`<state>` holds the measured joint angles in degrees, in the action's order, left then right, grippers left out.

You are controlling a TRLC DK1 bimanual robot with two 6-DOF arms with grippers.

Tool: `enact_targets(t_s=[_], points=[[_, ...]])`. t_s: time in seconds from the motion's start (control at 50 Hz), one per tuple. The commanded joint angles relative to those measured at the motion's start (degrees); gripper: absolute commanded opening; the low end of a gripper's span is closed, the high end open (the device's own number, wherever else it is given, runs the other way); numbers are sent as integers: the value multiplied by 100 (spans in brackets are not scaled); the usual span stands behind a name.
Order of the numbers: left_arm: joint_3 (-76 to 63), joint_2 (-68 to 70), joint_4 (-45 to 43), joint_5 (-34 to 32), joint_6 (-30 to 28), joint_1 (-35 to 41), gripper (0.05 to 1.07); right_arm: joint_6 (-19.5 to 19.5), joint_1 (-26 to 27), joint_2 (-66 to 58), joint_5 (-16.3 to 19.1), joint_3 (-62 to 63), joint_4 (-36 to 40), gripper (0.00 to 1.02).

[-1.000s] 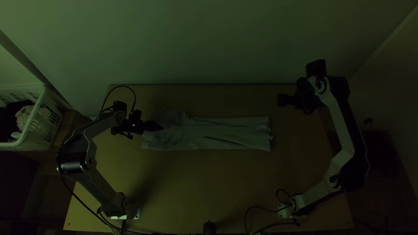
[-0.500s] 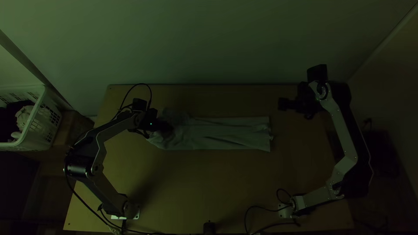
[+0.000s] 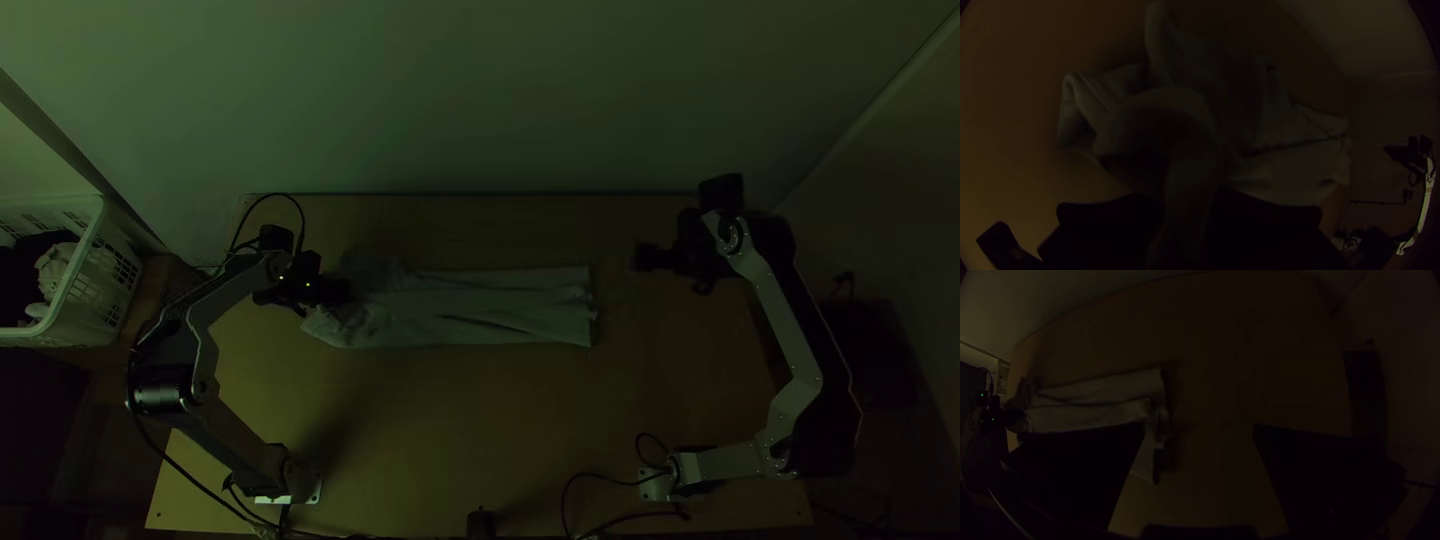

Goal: Fold the t-shirt

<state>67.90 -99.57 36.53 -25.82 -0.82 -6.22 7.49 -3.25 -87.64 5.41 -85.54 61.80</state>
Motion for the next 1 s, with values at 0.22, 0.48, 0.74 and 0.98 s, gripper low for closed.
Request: enact_targets(t_s=[0.22, 0.48, 0.74, 0.98], points=[[988, 148, 935, 359, -1351, -1461, 8, 86, 78, 159, 22, 125, -291, 99], [2087, 148, 1936, 992, -2089, -2006, 8, 34, 140, 150, 109, 125, -327, 99], [3036, 517, 3158, 1326, -1913, -1347, 8, -10, 263, 238, 250, 195, -335, 99], [3555, 667, 3852, 1765, -1342, -99, 8, -63, 421, 511, 329, 380, -335, 99]])
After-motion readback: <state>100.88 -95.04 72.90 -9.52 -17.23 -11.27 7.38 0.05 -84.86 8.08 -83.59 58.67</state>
